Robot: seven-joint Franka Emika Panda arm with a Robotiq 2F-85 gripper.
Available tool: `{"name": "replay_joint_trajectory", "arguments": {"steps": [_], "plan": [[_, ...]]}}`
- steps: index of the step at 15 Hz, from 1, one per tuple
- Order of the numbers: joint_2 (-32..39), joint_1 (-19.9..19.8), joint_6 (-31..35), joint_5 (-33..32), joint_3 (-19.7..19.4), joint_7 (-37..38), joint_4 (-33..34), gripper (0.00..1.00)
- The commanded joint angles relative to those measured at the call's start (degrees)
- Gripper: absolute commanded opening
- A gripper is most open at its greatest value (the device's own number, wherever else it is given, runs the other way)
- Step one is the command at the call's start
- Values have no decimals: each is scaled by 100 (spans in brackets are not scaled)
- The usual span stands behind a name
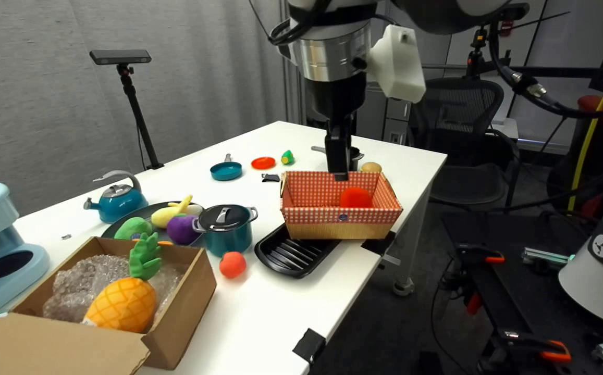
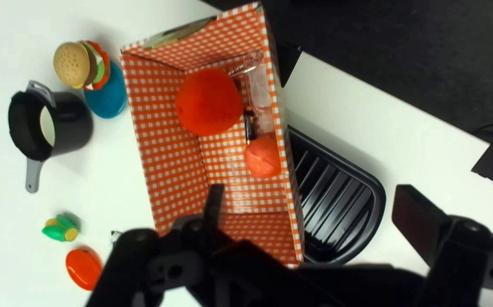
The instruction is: Move the pineapple plushie from the right box to the left box then put the right box on the black plate
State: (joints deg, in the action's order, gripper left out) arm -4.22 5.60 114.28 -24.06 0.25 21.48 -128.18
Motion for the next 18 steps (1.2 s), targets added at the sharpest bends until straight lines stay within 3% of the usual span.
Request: {"name": "replay_joint_trajectory", "arguments": {"steps": [1,6,11,13,14,15,18], "plan": [[-844,-90,-491,484,245,506,-517,100],[-1435,-129,-775,1500,360,745,-865,91],[-1809,-155,-650,2126,351,423,-1123,92],[-1912,-141,-722,2158,330,20,-1179,100],[-1975,-128,-726,2202,299,-215,-1213,100],[-1610,-209,-665,2025,435,161,-998,98],[-1707,-205,-666,2052,425,-70,-1055,100]]}}
